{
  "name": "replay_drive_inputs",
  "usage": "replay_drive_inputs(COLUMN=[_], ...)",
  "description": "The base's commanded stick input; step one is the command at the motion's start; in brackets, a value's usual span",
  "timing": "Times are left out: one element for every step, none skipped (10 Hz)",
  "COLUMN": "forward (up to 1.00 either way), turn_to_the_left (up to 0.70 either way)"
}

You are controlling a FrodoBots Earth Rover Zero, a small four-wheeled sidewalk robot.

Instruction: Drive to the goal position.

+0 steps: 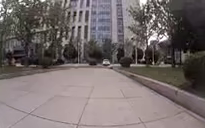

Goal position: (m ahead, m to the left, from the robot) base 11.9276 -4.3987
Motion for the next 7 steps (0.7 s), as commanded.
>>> replay_drive_inputs(forward=[0.45, 0.45, 0.45, 0.45, 0.45, 0.45, 0.45], turn_to_the_left=[0.0, 0.0, 0.0, 0.0, 0.0, 0.0, 0.0])
